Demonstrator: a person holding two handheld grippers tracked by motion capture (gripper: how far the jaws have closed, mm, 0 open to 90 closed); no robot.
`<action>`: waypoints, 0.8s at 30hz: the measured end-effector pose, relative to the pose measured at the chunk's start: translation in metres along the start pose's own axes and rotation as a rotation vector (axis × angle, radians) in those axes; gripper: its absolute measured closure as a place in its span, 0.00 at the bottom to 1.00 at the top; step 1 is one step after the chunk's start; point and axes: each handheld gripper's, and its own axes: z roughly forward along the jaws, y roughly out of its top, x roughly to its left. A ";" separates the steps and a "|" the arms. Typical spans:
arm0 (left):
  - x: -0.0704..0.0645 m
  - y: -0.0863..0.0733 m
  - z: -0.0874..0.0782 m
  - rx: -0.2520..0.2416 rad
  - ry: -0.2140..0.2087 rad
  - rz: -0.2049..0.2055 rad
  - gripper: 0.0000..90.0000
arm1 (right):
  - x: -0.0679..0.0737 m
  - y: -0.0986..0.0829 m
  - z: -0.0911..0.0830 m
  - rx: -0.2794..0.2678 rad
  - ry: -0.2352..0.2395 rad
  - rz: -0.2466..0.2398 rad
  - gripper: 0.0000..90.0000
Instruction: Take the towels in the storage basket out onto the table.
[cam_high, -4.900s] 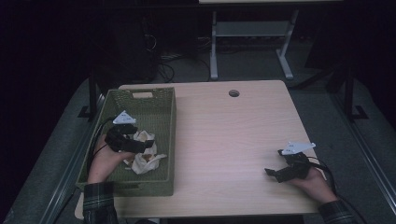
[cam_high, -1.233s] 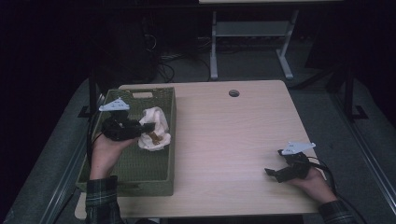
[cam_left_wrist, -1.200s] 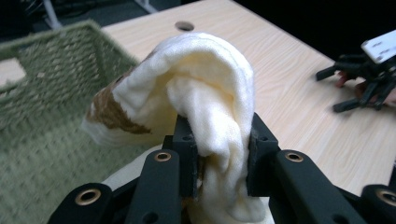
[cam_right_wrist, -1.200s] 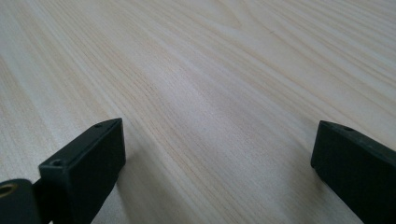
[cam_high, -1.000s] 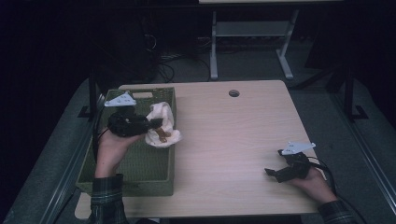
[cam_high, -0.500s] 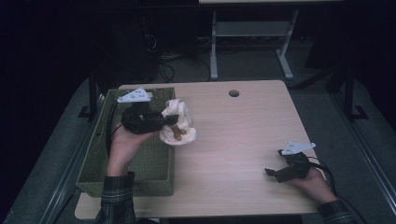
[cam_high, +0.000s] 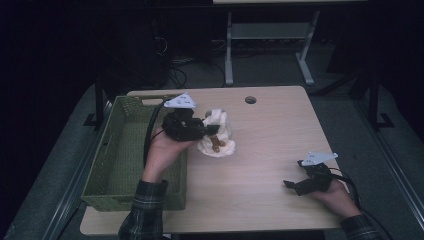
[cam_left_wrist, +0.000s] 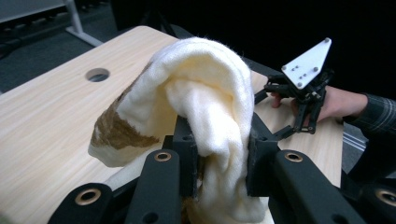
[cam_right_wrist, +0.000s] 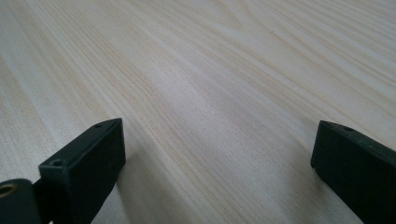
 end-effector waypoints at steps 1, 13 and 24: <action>-0.002 0.001 0.005 0.000 -0.006 0.002 0.78 | 0.000 0.000 0.000 0.000 0.001 0.001 0.03; -0.018 0.005 0.046 0.030 -0.030 0.029 0.78 | 0.000 0.000 0.000 0.001 0.000 0.001 0.03; -0.033 -0.004 0.090 0.077 -0.018 0.040 0.78 | 0.000 0.000 0.000 0.000 0.001 0.002 0.03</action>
